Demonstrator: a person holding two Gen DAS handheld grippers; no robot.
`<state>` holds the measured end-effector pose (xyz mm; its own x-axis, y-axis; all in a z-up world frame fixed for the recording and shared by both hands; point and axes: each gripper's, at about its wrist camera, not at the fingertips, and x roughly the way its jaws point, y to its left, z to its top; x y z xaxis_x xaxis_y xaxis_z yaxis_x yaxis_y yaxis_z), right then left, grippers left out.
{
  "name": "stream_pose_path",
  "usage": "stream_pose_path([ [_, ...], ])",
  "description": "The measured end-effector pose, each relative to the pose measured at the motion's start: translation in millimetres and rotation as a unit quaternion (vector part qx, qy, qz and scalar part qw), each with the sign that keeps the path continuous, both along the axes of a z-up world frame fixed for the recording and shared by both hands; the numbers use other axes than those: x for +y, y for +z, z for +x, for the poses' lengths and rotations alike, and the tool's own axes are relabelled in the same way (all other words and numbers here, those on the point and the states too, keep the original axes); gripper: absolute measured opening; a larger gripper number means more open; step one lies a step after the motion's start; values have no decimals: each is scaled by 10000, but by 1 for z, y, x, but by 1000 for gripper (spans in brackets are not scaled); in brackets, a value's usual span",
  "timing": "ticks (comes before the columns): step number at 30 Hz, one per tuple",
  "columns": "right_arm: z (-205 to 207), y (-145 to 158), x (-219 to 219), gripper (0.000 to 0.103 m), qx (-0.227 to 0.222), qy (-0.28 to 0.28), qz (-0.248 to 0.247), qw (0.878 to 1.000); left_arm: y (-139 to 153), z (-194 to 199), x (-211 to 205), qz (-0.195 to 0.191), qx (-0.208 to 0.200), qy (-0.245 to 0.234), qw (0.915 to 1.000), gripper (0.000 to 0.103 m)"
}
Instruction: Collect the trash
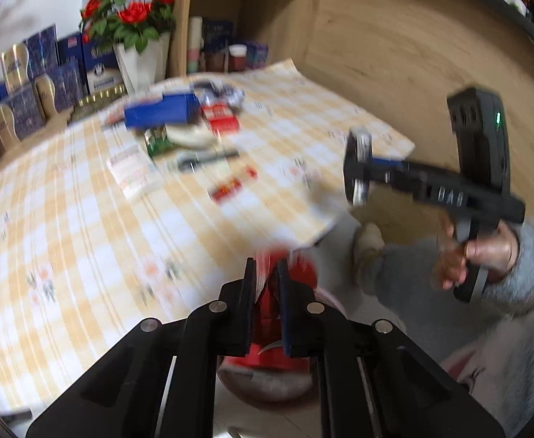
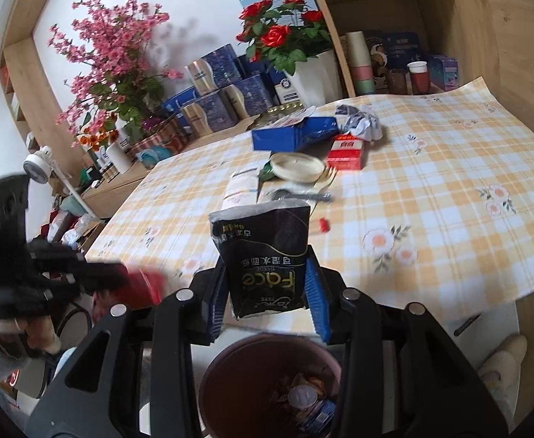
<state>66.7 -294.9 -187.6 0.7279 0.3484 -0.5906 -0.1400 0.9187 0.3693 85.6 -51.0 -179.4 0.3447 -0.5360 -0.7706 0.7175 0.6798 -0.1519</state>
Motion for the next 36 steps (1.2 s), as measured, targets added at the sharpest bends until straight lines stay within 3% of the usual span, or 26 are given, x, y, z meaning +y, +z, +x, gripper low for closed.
stream_pose_path([
  [1, -5, -2, 2, 40, 30, 28, 0, 10000, -7, -7, 1, 23, 63, 6, 10000, 0],
  [7, -25, -12, 13, 40, 200, 179, -103, 9996, -56, -31, -2, 100, 500, 107, 9986, 0],
  [10, -27, -14, 12, 40, 235, 150, -49, 9996, -67, -31, -6, -25, 604, 187, 9980, 0],
  [14, -25, -20, 11, 40, 326, 147, -49, 9993, -62, -22, -4, -336, 604, 467, 9965, 0],
  [20, -23, -41, 17, 40, 595, 230, -55, 9979, -46, -11, 18, -732, 476, 1316, 9874, 0],
  [30, -20, -103, 54, 40, 1515, 627, -437, 9855, -37, -24, 26, -708, 113, 1801, 9810, 0],
  [36, -20, -117, 59, 41, 1791, 639, -584, 9800, -34, -31, 33, -701, -3, 2000, 9773, 0],
])
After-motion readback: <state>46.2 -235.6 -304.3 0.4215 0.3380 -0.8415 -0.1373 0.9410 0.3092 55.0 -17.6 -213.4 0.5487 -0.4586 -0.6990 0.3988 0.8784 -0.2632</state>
